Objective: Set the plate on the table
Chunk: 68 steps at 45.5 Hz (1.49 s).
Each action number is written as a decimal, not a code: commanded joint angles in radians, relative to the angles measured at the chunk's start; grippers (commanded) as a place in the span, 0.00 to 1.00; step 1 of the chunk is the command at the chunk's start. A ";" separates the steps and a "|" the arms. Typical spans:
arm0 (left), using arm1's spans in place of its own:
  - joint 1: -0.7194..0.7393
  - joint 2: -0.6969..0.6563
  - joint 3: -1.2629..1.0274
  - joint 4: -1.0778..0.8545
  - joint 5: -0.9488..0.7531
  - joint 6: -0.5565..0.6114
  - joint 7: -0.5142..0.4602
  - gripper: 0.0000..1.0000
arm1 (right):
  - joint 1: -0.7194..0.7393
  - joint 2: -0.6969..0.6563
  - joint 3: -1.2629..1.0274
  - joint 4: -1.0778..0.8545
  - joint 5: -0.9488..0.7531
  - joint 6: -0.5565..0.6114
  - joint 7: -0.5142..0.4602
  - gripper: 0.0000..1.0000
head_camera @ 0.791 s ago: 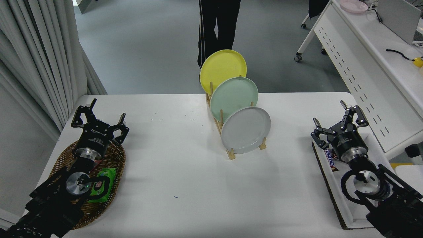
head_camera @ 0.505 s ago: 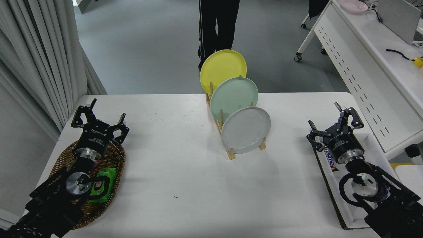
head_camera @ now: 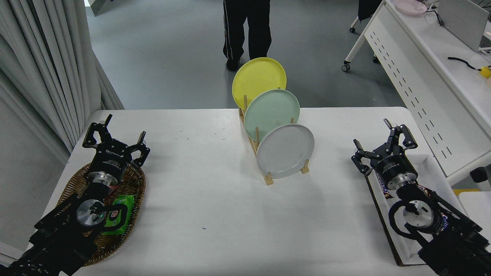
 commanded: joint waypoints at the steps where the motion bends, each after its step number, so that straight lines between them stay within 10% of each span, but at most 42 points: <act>1: 0.000 0.000 -0.001 0.000 0.000 0.000 0.000 1.00 | 0.009 0.009 0.003 -0.013 0.000 -0.001 0.001 1.00; 44: 0.000 0.000 0.001 0.000 0.000 -0.001 0.000 1.00 | 0.023 -0.008 -0.030 -0.011 0.003 -0.004 -0.001 1.00; 68: 0.000 0.000 -0.001 0.000 0.000 0.000 0.000 1.00 | 0.246 -0.215 -0.651 0.159 0.296 -0.249 -0.004 1.00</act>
